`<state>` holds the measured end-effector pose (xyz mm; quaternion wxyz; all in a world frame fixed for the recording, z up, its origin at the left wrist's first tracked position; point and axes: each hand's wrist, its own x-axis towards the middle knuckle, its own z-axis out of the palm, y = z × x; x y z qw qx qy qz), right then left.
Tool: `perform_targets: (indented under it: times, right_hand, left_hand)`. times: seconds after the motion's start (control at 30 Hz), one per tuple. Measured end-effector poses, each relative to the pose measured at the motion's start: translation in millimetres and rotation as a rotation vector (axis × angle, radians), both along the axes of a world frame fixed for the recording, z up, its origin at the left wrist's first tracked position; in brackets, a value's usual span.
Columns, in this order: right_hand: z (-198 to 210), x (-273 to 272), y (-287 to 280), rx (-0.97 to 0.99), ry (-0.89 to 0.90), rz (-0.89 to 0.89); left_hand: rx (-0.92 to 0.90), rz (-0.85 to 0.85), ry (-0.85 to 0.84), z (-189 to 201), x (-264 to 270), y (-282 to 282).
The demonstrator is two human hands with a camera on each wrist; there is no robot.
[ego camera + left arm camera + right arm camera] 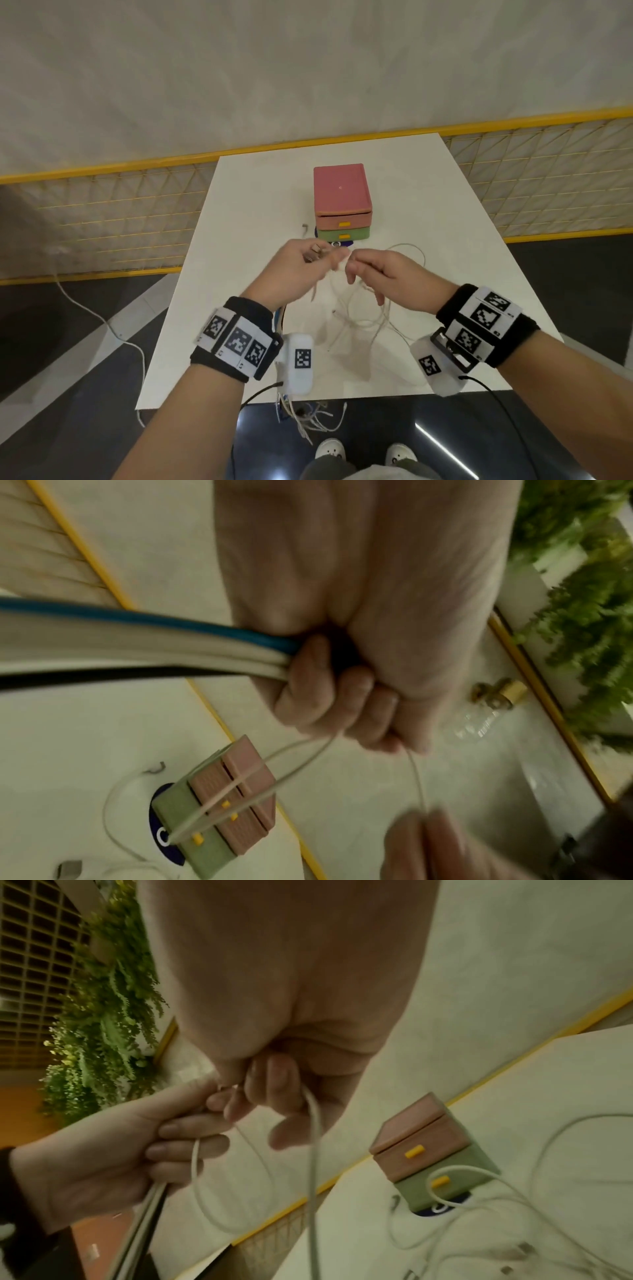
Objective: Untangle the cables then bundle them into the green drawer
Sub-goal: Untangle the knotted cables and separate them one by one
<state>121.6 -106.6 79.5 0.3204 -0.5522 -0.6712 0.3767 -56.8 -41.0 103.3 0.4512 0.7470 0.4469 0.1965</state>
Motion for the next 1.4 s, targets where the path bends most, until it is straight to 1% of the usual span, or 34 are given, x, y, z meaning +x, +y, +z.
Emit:
perform_targets:
  times: [0.03,0.1,0.13,0.17,0.2,0.23,0.27,0.3,0.37,0.4,0.43,0.47,0.5,0.6,0.63,0.67,0.73,0.77,0.8,0.87,0.93,0.97,1.0,1.07,1.13,1.17,1.23,1.27,1.3,1.33,1.4]
  right_hand:
    - [-3.7,5.0,-3.7,-0.015,-0.003,-0.009]
    - [-15.2,17.3,-15.2,-0.059,-0.014,-0.032]
    - [-21.9,23.0,-21.5,-0.083,-0.029,-0.042]
    - [-27.8,27.2,-27.6,-0.104,-0.051,-0.049]
    - [-31.6,28.8,-32.4,-0.115,-0.073,-0.051]
    - [-33.7,28.4,-34.7,-0.109,-0.098,-0.048]
    - [-33.5,25.8,-34.5,-0.088,-0.127,-0.042]
    - [-30.6,21.2,-32.1,-0.06,-0.152,-0.036]
    - [-18.8,10.4,-24.1,0.009,-0.166,-0.02]
    - [-12.0,6.8,-19.8,0.044,-0.151,-0.018]
    - [-6.3,5.3,-16.0,0.077,-0.138,-0.022]
    - [-1.5,5.7,-13.4,0.095,-0.134,-0.031]
    - [0.2,8.8,-12.4,0.096,-0.133,-0.043]
    - [-12.3,29.7,-19.0,0.055,-0.138,-0.072]
    - [-20.1,37.9,-22.8,0.032,-0.162,-0.092]
    - [-27.5,45.0,-26.1,0.005,-0.179,-0.115]
    - [-34.9,51.5,-29.8,-0.02,-0.183,-0.159]
    - [-33.7,50.3,-29.2,-0.003,-0.171,-0.178]
    - [-29.1,46.3,-26.8,0.032,-0.157,-0.185]
    - [-15.2,33.6,-18.1,0.106,-0.146,-0.168]
    - [1.8,17.3,-7.9,0.169,-0.147,-0.119]
    - [9.4,10.4,-3.5,0.204,-0.151,-0.09]
    - [15.4,5.1,-0.6,0.233,-0.152,-0.064]
    - [18.5,2.0,1.2,0.248,-0.151,-0.047]
    - [9.2,9.8,-1.8,0.208,-0.176,-0.069]
    - [0.9,16.0,-3.9,0.173,-0.193,-0.086]
    - [-17.6,28.8,-7.8,0.11,-0.214,-0.123]
    - [-25.1,34.3,-8.2,0.088,-0.222,-0.138]
    - [-28.6,36.6,-7.9,0.076,-0.228,-0.153]
    - [-29.6,36.5,-6.1,0.07,-0.221,-0.159]
    - [-22.1,29.0,-1.2,0.106,-0.17,-0.128]
  left_hand:
    - [-0.004,0.122,-0.058,-2.0,-3.5,3.7]
    - [0.005,0.479,-0.228,-5.8,-20.0,20.3]
    - [0.034,0.635,-0.273,-8.0,-31.7,28.8]
    - [0.091,0.711,-0.255,-10.3,-42.3,33.5]
    - [0.154,0.708,-0.222,-10.3,-48.1,32.3]
    - [0.201,0.626,-0.206,-8.2,-46.9,26.1]
    - [0.208,0.479,-0.203,-5.6,-39.9,15.9]
    - [0.171,0.308,-0.191,-2.8,-29.5,3.2]
    - [0.078,0.008,-0.102,-3.3,-8.2,-17.7]
    - [0.075,-0.076,-0.036,-5.9,0.2,-23.8]
    - [0.095,-0.095,0.004,-7.5,6.2,-27.5]
    - [0.115,-0.07,0.01,-8.2,8.7,-28.2]
    - [0.121,0.0,-0.015,-7.7,8.7,-26.6]
    - [0.12,0.4,-0.247,0.8,-6.0,-16.5]
    - [0.145,0.524,-0.286,2.2,-16.9,-9.9]
    - [0.188,0.615,-0.292,3.6,-29.6,-3.4]
    - [0.293,0.69,-0.272,3.7,-49.2,3.4]
    - [0.32,0.675,-0.281,5.8,-51.1,1.7]
    - [0.335,0.61,-0.301,8.9,-48.1,-4.3]
    - [0.314,0.39,-0.316,11.4,-33.6,-21.9]
    - [0.267,0.175,-0.239,9.3,-14.9,-35.5]
    - [0.259,0.115,-0.183,6.3,-7.1,-37.2]
    - [0.271,0.103,-0.135,5.3,-1.8,-36.5]
    - [0.324,0.175,-0.102,6.4,1.0,-29.0]
    - [0.42,0.3,-0.131,8.8,-6.7,-18.0]
    - [0.453,0.385,-0.178,11.4,-13.4,-12.6]
    - [0.472,0.522,-0.247,15.2,-28.1,-3.6]
    - [0.465,0.552,-0.252,15.9,-32.7,-2.0]
    - [0.454,0.544,-0.255,15.3,-33.8,-1.7]
    - [0.439,0.498,-0.251,15.9,-31.9,-4.8]
    - [0.381,0.317,-0.205,15.0,-20.0,-15.2]
